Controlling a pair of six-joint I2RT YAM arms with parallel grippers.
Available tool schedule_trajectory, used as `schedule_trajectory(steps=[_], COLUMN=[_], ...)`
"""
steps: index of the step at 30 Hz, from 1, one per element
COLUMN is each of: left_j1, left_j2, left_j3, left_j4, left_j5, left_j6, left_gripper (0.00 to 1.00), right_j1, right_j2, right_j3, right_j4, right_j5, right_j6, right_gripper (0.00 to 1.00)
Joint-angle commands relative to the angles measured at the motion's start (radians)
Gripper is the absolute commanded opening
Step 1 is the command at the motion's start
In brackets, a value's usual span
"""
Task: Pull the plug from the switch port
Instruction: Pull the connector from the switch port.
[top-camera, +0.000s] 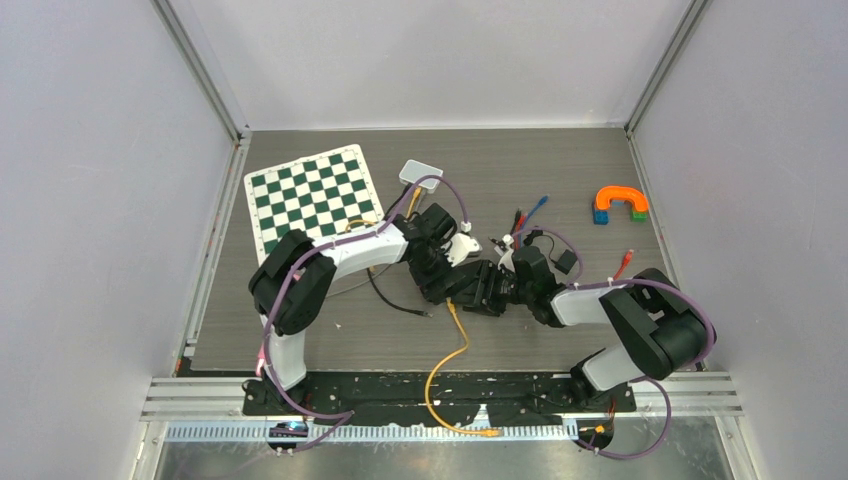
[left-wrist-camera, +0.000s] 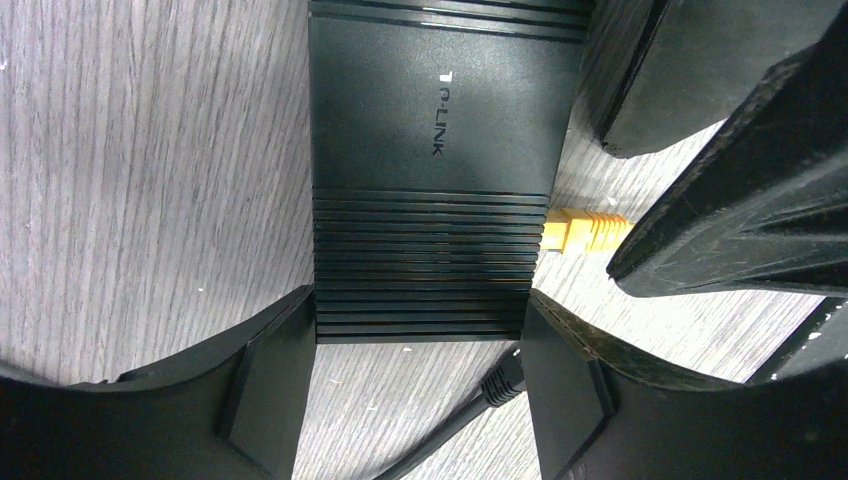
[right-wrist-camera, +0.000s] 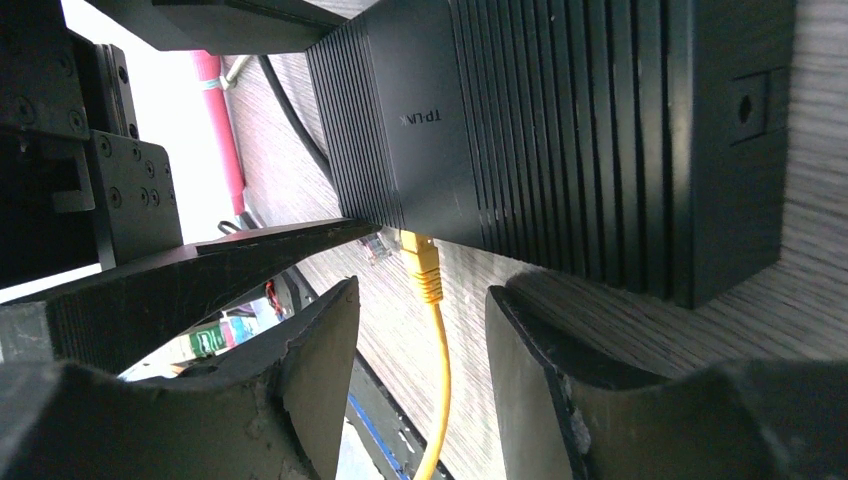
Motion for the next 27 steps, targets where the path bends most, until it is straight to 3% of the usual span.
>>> schedule_trajectory(steps=[1,3,7,15,18,24,27], left_j1=[0.005,0.004,0.005,0.005,0.004,0.005,0.005], left_j2=[-0.022,-0.028,-0.023,-0.007,0.002,-0.014,-0.029], left_j3=[-0.034,-0.037,-0.016,0.040,0.036,-0.024,-0.051], left_j4=[0.055,0.063,0.045,0.010,0.002,0.042,0.070], left_j5=[0.047,0.030,0.001,-0.001,0.025,0.072,0.096], left_j6=[-0.029,-0.030,-0.006,0.039,0.044,0.013,-0.018], left_gripper=[0.59,0.71,0.83,0.83,0.75,0.47,0.40], right_j1=[0.007,0.008,0.006,0.006,0.006,0.005,0.007], right_j2=[0.020,0.027,0.025,0.021,0.014,-0.003,-0.006], right_j3=[-0.024,-0.029,-0.033,-0.030,-0.028,-0.034,-0.036], right_j4=[0.098,0.114,0.116,0.109,0.101,0.083,0.081], right_j5=[-0.002,-0.002,0.003,0.012,0.017,0.037,0.046], right_j6=[0.048,0.054,0.055,0.053,0.051,0.044,0.046], right_gripper=[0.55,0.55,0.55,0.55,0.55,0.54,0.53])
